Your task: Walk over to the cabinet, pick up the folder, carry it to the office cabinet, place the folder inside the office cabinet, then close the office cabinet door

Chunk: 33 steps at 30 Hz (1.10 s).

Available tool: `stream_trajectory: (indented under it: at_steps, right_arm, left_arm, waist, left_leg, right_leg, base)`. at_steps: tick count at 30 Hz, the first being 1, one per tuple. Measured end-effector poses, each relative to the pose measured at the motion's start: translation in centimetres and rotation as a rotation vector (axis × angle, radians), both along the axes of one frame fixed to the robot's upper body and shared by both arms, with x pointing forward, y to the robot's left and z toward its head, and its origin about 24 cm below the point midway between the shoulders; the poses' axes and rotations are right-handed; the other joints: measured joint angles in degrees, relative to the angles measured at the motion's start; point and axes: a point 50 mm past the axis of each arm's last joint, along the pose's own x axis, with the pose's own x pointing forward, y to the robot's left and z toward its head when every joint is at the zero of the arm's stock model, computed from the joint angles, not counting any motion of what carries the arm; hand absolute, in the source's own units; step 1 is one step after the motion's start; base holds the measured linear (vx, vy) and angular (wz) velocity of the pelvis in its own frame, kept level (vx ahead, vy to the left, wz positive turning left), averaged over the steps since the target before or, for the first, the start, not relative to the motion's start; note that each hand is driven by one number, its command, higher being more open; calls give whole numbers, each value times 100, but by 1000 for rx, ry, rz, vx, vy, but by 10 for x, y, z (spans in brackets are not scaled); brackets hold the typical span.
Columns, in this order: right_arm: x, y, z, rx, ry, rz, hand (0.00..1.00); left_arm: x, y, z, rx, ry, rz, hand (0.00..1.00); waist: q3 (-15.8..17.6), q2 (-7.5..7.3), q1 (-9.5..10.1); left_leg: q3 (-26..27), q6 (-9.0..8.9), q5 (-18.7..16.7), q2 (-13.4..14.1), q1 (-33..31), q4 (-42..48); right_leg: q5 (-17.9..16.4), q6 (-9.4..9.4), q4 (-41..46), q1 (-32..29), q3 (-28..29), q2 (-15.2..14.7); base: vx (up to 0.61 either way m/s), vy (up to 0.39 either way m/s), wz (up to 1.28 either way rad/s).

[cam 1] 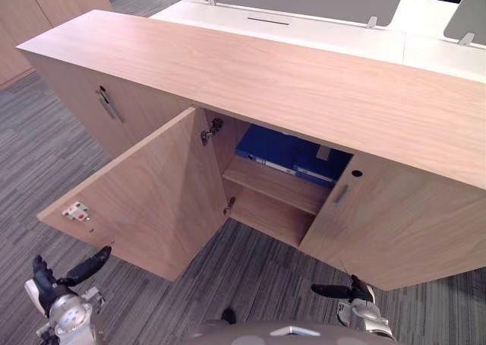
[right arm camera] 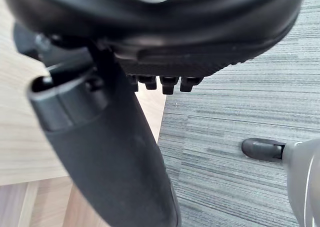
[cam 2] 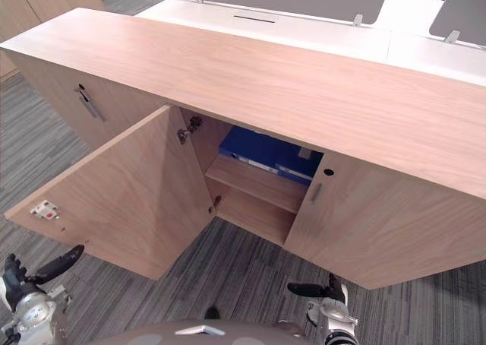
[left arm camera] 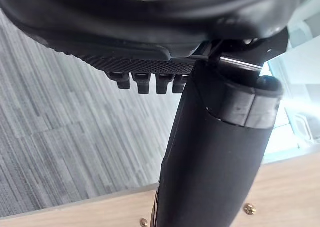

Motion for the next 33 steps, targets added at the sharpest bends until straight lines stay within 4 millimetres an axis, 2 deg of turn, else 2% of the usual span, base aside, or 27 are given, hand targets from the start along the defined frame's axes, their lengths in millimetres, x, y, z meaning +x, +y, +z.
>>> stream_trajectory:
  at_steps: [5, 12, 17, 24, 33]
  right_arm:
    - [-4, -3, 0, -6, 4, -5, 100]
    - [-3, -3, 1, 0, -6, 2, 100]
    - [-14, -3, -2, 9, 19, 0, 100]
    - [-23, -2, -5, 25, 35, 4, 100]
    - [-35, 1, -8, 47, 71, 36, 100]
  left_arm:
    - [8, -1, 9, 27, -33, -32, 100]
    - [33, -16, 29, 80, -120, -189, 100]
    - [35, -20, 30, 83, -122, -217, 100]
    - [23, -37, 29, 74, -102, -317, 100]
    - [-6, -71, 13, -54, -50, -484, 100]
  waist:
    - [-2, -14, 18]
    - [2, -5, 23]
    - [3, -4, 62]
    - [-1, 3, 180]
    - [-87, 128, 248]
  left_leg:
    - [-11, -10, -6, 40, 6, 1]
    - [35, -24, -15, 73, 8, 1]
    - [80, -46, -33, 89, 8, 2]
    - [89, -53, -37, 82, -6, 3]
    - [117, -51, -16, 78, -120, 5]
  right_leg:
    - [2, -2, -59, 10, 84, 58]
    - [1, -4, -69, -11, 222, 93]
    - [-2, -9, -81, -31, 279, 113]
    - [-1, -9, -81, -61, 440, 114]
    - [4, 0, -50, -222, 505, 109]
  base:
    - [0, 0, 0]
    - [-10, -1, -3]
    - [-15, -2, -6]
    - [-6, 1, 0]
    - [-32, 4, -1]
